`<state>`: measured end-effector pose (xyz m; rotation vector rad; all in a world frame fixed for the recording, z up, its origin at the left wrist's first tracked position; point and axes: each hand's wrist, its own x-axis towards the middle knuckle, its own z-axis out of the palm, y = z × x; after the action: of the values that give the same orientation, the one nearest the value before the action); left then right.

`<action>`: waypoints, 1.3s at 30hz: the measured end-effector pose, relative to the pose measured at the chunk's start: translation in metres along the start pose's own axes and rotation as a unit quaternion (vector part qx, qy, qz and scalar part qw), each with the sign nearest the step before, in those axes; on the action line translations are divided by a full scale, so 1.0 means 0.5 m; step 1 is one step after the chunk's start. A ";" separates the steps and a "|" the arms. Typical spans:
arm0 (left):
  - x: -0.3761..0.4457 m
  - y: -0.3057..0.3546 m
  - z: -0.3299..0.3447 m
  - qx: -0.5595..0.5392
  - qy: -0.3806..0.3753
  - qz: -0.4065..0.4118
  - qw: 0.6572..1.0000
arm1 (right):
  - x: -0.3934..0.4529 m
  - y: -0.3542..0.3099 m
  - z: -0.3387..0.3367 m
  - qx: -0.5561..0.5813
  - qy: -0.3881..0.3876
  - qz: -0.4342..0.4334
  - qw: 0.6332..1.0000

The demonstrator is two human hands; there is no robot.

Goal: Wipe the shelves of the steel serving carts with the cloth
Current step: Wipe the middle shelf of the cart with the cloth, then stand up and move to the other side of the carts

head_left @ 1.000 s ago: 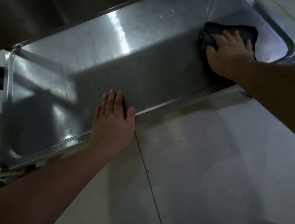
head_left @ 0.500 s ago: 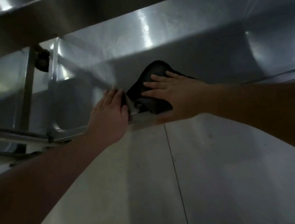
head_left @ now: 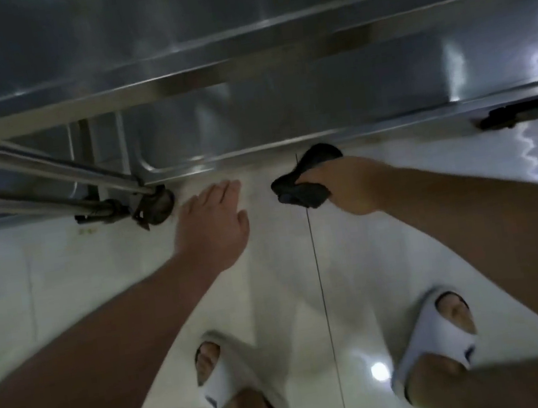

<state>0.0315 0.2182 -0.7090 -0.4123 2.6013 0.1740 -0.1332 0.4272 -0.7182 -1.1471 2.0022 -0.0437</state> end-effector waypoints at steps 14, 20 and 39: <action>-0.459 0.070 -0.341 -0.042 -0.197 -0.054 0.978 | -0.410 -0.374 -0.138 0.107 -0.161 0.133 0.972; -0.600 0.009 -0.593 -0.030 -0.118 -0.049 0.991 | -0.569 -0.570 -0.414 0.124 -0.170 0.151 0.966; -0.920 -0.058 -1.270 -0.125 0.161 -0.241 0.949 | -0.849 -0.907 -1.043 -0.061 0.088 -0.028 0.994</action>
<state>0.1342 0.1839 0.0679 -1.2422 2.6978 0.2875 -0.0456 0.2959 0.0775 -1.3174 2.1514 -0.0543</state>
